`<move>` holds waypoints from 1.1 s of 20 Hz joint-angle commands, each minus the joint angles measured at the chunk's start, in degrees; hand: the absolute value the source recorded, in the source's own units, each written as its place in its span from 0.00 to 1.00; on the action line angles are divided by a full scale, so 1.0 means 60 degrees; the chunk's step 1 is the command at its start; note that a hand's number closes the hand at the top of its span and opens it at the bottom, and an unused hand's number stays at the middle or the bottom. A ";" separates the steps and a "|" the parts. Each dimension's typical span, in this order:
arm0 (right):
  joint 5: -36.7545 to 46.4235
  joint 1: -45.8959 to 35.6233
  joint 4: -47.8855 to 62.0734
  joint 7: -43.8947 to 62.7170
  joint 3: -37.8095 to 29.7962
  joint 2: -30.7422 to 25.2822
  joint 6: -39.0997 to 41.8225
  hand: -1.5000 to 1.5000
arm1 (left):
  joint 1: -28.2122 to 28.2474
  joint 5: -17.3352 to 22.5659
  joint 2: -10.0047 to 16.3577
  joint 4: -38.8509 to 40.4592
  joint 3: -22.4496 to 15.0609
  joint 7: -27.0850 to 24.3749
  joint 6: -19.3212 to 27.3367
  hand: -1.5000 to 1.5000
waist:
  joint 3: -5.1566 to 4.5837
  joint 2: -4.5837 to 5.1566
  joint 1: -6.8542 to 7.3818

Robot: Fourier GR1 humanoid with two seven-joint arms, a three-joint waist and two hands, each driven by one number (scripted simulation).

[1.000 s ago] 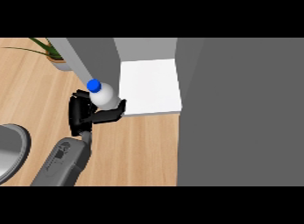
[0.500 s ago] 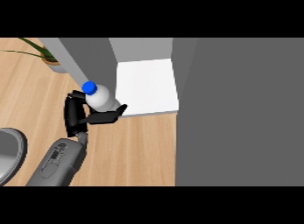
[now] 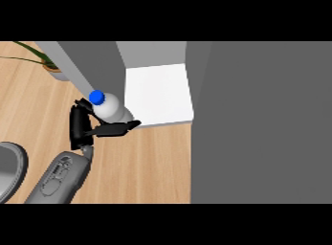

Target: Pick up the bottled water, place it into the cabinet and close the cabinet

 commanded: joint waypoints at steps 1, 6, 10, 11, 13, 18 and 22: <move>-0.0242 -0.0119 -0.0292 0.0210 0.0079 -0.0006 -0.0271 0.00 | -0.2632 0.0111 -0.0880 0.0982 -0.0099 0.0635 -0.0408 0.00 | -0.0098 0.0325 -0.0360; -0.0169 -0.0128 -0.0286 0.0153 -0.0132 -0.0146 -0.0196 0.00 | -0.2253 0.0337 -0.1164 -0.0084 -0.0250 0.0133 -0.0452 0.00 | -0.0103 0.0210 -0.0441; -0.0254 -0.0143 -0.0459 0.0203 -0.0052 -0.0135 -0.0323 0.00 | -0.1909 0.0320 -0.1399 -0.0231 -0.0483 -0.0209 -0.0436 0.00 | -0.0116 0.0221 -0.0476; -0.0151 -0.0106 -0.0567 0.0308 0.0039 -0.0175 -0.0355 0.00 | -0.2048 0.0442 -0.1172 -0.0522 -0.0408 -0.0010 -0.0643 0.00 | -0.0113 0.0190 -0.0433; -0.0218 -0.0207 -0.0416 0.0318 0.0062 -0.0124 -0.0500 0.00 | -0.1905 0.0583 -0.1362 -0.0447 -0.0352 -0.0274 -0.0597 0.00 | -0.0113 0.0218 -0.0279; -0.0073 -0.0279 -0.0359 0.0333 -0.0138 -0.0230 -0.0581 0.00 | -0.1752 0.0854 -0.1563 -0.1020 -0.0507 -0.0189 -0.0769 0.00 | -0.0096 0.0131 -0.0098; -0.0192 -0.0399 -0.0276 0.0402 -0.0217 -0.0298 -0.0725 0.00 | -0.1539 0.1060 -0.1804 -0.1016 -0.0570 -0.0397 -0.0965 0.00 | -0.0101 0.0139 0.0012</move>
